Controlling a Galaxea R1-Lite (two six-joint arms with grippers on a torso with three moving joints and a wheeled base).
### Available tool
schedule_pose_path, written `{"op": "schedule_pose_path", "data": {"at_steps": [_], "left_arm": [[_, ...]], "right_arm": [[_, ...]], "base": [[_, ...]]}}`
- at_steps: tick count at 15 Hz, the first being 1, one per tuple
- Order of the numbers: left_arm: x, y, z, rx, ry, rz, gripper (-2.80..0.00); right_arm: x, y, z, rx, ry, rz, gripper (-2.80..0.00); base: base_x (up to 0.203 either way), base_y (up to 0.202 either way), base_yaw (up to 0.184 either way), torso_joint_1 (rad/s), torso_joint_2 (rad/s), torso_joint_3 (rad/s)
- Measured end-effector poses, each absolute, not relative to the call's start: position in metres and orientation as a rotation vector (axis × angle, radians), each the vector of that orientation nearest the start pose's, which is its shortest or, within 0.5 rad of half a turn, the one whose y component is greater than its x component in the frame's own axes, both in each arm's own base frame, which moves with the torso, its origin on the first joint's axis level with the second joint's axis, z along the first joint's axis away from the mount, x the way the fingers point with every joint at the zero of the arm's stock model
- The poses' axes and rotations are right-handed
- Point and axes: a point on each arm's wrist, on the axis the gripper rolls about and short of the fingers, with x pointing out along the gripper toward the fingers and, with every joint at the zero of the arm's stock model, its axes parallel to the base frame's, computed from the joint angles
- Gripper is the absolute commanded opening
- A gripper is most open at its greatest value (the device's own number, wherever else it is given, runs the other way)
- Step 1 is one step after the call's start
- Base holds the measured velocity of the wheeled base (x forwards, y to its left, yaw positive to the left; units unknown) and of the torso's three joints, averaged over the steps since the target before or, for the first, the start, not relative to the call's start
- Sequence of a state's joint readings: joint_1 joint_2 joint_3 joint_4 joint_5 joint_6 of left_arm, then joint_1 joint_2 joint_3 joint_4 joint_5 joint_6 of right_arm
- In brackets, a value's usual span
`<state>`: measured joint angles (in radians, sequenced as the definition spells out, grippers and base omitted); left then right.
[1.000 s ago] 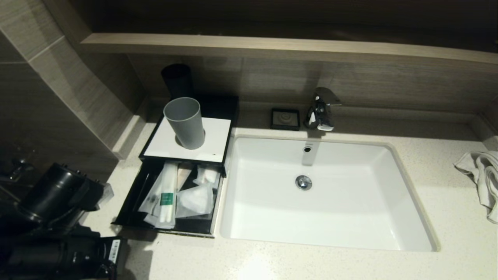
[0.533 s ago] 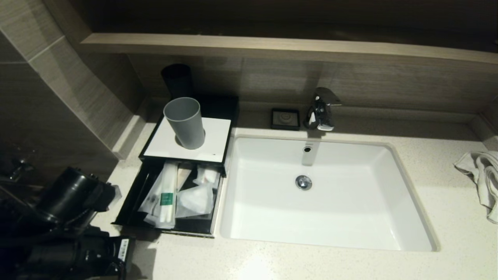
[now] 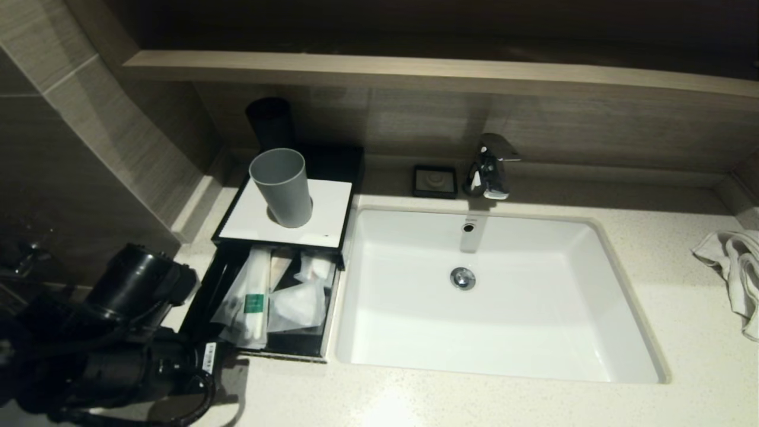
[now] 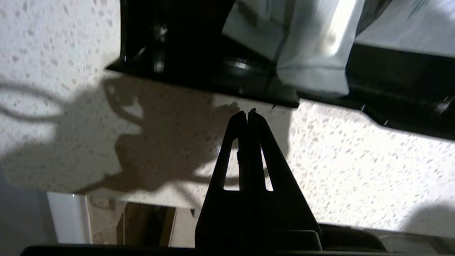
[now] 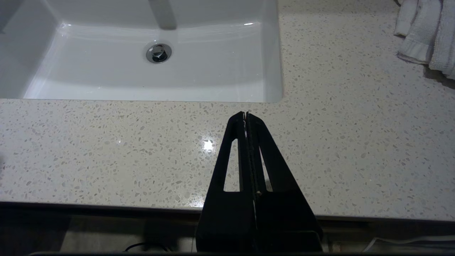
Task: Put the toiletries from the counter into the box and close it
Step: Close the drawer
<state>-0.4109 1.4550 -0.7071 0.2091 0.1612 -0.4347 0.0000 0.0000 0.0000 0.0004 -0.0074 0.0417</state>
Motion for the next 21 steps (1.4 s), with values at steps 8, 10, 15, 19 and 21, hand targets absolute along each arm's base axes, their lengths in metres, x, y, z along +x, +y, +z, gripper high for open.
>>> {"op": "schedule_pose_path", "data": {"at_steps": [8,10,15,19,21], "left_arm": [[0.216,-0.074,0.158,-0.180,0.894,0.022,-2.80],[0.222,-0.076,0.161,-0.184,0.884,0.021,-2.80],[0.236,-0.080,0.168,-0.195,0.857,0.018,-2.80],[0.246,-0.084,0.171,-0.202,0.845,0.015,-2.80],[0.253,-0.085,0.173,-0.206,0.838,0.017,-2.80]], "right_arm": [[-0.023,0.000,0.075,0.042,0.000,-0.008,-2.80],[-0.023,0.000,0.075,0.042,0.000,-0.007,-2.80],[-0.023,0.000,0.075,0.042,0.000,-0.008,-2.80],[-0.023,0.000,0.075,0.042,0.000,-0.007,-2.80],[-0.023,0.000,0.075,0.042,0.000,-0.008,-2.80]], "base": [[0.000,0.000,0.000,0.000,0.00,0.000],[0.000,0.000,0.000,0.000,0.00,0.000],[0.000,0.000,0.000,0.000,0.00,0.000],[0.000,0.000,0.000,0.000,0.00,0.000],[0.000,0.000,0.000,0.000,0.00,0.000]]}}
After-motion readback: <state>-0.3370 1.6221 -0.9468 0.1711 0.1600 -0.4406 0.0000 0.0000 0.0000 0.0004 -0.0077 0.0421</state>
